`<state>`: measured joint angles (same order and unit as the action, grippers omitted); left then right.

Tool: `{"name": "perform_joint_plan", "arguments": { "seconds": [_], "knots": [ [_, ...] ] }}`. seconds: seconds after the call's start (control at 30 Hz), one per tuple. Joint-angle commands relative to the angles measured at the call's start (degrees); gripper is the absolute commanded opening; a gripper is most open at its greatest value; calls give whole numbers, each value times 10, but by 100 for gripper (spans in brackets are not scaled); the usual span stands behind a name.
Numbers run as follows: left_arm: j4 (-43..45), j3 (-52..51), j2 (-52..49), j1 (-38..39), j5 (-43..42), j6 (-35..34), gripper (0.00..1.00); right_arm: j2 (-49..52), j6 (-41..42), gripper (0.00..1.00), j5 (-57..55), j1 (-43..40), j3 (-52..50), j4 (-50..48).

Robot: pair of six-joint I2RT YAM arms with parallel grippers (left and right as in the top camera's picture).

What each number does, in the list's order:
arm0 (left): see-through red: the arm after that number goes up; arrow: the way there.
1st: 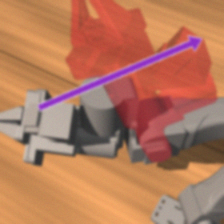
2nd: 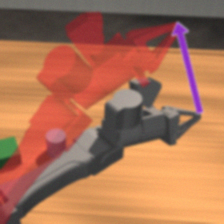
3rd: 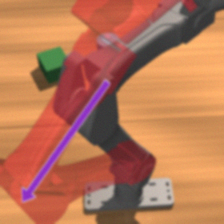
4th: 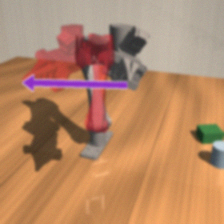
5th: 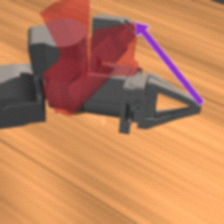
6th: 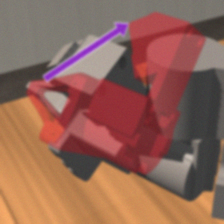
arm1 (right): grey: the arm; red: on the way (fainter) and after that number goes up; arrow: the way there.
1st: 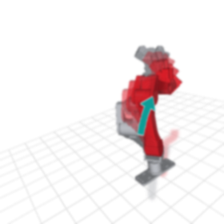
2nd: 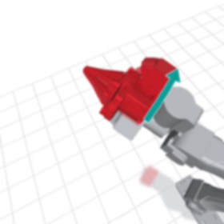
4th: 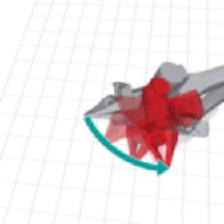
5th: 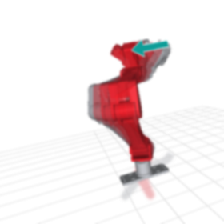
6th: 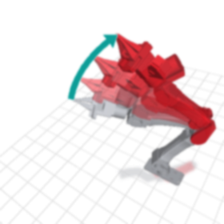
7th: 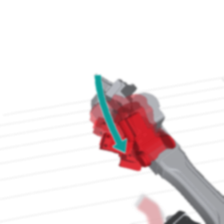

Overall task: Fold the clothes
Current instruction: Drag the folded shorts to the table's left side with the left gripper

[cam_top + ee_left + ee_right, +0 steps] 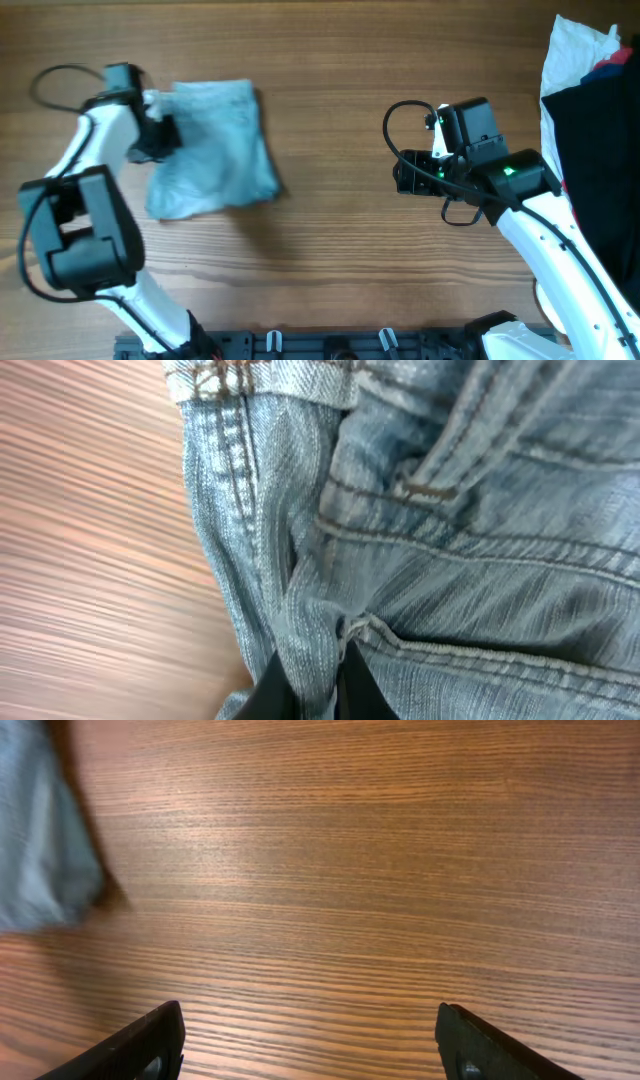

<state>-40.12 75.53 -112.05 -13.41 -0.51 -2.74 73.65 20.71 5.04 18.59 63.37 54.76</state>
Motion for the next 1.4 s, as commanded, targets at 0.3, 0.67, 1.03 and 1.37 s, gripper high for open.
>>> {"name": "perform_joint_plan", "arguments": {
  "seconds": [0.3,0.67,1.03,1.37],
  "knots": [
    [168,44,16,-116,38,-5,90,1,20,81,-6,-2,2,2],
    [51,154,46,16,-153,-24,97,1,20,81,-4,-2,2,3],
    [-51,152,-78,156,-110,-87,19,1,17,81,10,-2,2,27],
    [-188,148,-108,124,-58,-99,4,1,9,81,10,-2,2,38]
  ]
}}
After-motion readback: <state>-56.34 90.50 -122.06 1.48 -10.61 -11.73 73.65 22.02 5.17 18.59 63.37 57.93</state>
